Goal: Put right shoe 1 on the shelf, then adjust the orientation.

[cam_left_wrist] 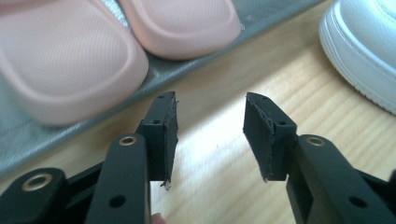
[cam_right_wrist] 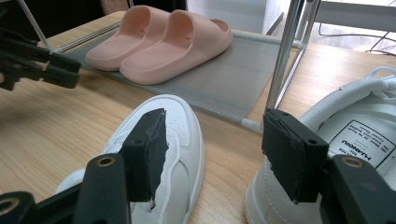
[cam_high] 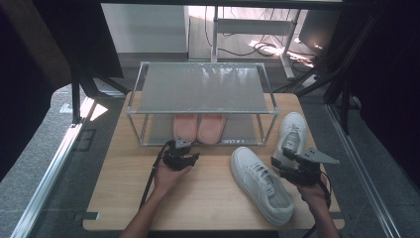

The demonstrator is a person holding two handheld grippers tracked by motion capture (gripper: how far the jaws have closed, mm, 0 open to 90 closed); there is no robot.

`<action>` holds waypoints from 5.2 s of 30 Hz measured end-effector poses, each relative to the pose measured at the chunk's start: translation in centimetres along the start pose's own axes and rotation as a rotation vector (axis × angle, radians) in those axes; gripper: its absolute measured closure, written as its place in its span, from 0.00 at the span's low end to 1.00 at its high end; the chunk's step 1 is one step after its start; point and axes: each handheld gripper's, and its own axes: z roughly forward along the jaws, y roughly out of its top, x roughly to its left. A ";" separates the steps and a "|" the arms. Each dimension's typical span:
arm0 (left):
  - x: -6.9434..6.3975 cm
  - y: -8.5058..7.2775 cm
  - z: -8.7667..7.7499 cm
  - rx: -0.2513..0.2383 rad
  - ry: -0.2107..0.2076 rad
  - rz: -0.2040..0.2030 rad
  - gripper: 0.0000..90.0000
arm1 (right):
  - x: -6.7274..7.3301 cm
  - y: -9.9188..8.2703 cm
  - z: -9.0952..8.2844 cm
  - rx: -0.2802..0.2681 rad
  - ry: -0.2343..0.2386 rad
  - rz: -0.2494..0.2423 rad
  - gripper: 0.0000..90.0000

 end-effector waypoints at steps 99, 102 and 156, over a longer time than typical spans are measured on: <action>0.8 -4.8 -7.9 -0.005 -0.013 -0.052 0.48 | 0.9 -4.0 -6.4 0.151 0.046 -0.023 0.83; 0.8 -4.8 -7.9 -0.005 -0.017 -0.049 0.48 | 0.7 -5.1 -7.1 0.171 0.050 -0.008 0.85; 0.3 -5.1 -6.9 0.027 -0.027 -0.043 0.48 | 3.5 -5.6 -9.0 0.176 0.134 -0.050 1.00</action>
